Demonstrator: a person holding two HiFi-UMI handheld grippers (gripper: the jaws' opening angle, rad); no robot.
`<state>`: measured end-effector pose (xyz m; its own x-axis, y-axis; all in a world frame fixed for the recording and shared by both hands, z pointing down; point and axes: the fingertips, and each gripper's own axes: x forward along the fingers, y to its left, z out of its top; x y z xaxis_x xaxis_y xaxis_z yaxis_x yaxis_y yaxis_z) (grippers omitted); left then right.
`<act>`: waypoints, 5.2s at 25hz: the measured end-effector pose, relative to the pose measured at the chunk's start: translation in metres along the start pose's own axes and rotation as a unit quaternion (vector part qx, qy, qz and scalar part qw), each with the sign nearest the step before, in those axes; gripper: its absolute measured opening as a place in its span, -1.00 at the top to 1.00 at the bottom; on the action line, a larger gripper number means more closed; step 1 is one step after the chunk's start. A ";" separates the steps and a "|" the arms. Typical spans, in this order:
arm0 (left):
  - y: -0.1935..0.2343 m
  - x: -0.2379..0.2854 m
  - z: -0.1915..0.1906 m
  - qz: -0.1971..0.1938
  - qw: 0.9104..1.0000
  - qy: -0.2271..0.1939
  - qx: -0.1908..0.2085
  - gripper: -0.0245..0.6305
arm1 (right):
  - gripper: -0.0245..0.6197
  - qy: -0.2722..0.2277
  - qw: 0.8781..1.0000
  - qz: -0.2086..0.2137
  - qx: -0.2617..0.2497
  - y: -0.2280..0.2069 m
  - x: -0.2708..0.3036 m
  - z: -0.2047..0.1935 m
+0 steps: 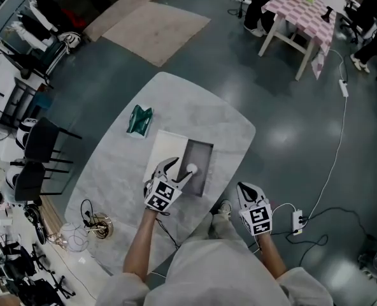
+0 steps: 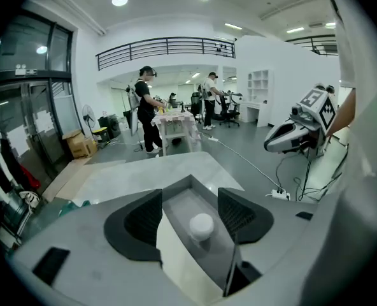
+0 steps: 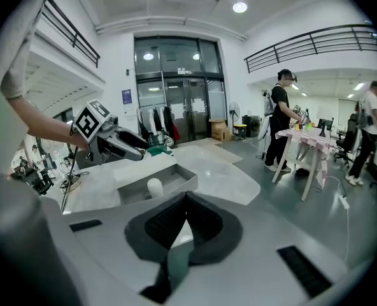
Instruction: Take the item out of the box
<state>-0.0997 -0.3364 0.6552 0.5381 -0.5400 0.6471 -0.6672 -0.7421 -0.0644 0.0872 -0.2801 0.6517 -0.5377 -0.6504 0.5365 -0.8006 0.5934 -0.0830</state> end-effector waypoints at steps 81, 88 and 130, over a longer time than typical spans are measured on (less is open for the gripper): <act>-0.043 0.080 -0.086 -0.104 0.862 0.250 0.428 0.37 | 0.92 0.024 1.000 -0.010 0.014 -0.004 -0.013 -0.032; -0.046 0.060 -0.071 -0.074 0.874 0.226 0.423 0.37 | 0.92 0.021 1.000 -0.003 -0.002 0.008 -0.011 -0.023; -0.003 -0.035 0.056 0.053 0.985 -0.141 -0.086 0.38 | 0.92 -0.102 0.992 -0.053 -0.058 -0.028 -0.018 0.097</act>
<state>-0.0881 -0.3378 0.5901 0.5661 -0.7178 0.4054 -0.7919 -0.6101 0.0256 0.0933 -0.3309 0.5629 -0.5040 -0.7870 0.3558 -0.8256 0.5600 0.0690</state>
